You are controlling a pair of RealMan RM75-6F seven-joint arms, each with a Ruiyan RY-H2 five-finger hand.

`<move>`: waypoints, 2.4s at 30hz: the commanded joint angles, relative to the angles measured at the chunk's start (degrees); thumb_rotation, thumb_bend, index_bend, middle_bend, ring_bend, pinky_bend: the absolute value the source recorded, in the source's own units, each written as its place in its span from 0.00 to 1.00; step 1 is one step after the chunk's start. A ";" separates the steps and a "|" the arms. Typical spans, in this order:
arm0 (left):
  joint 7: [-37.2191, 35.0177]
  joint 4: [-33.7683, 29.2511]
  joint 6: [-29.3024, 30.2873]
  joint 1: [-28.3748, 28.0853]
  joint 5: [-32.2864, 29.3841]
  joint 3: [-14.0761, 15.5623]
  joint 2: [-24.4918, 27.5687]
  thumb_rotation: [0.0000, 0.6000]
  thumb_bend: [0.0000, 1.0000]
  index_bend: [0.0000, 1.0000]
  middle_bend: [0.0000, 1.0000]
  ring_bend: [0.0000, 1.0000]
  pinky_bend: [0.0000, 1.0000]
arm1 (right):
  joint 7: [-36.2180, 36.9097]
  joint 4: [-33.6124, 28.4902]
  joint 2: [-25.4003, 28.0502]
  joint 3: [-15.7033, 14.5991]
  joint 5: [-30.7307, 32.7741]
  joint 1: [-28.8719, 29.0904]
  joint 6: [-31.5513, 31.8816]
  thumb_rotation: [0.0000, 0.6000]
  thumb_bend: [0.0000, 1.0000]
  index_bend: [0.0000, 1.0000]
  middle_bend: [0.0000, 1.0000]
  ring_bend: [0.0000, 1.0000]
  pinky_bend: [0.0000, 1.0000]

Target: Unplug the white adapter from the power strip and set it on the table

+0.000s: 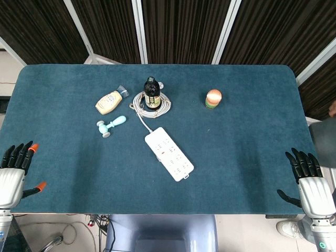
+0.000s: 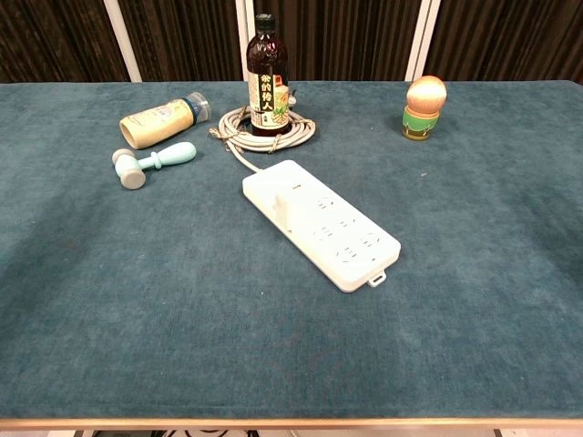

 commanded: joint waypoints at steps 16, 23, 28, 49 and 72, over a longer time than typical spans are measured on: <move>2.74 -1.95 -1.84 -1.33 -0.39 -0.68 0.53 1.00 0.00 0.00 0.00 0.00 0.00 | 0.86 0.33 -0.65 -1.18 -4.54 1.44 -0.78 1.00 0.19 0.00 0.00 0.00 0.00; 7.73 -7.86 -6.74 -5.79 -2.02 -3.48 1.21 1.00 0.00 0.00 0.00 0.00 0.00 | -2.87 -0.40 -1.81 -0.92 -9.43 5.83 -4.69 1.00 0.21 0.00 0.00 0.00 0.00; 13.43 -13.65 -12.34 -10.84 -4.14 -5.88 -0.59 1.00 0.00 0.01 0.00 0.00 0.00 | -8.82 -3.08 -3.76 -1.30 -12.23 9.49 -10.18 1.00 0.44 0.00 0.00 0.00 0.00; 30.63 -15.95 -27.49 -29.70 -22.73 -13.18 -15.66 1.00 0.00 0.04 0.01 0.00 0.00 | -25.74 -2.09 -21.05 -2.16 -6.37 17.57 -30.53 1.00 0.78 0.00 0.00 0.00 0.03; 36.79 -7.06 -30.58 -42.17 -34.35 -14.28 -25.22 1.00 0.00 0.05 0.03 0.00 0.00 | -29.37 6.20 -33.14 3.28 4.49 24.47 -38.03 1.00 0.83 0.01 0.03 0.02 0.05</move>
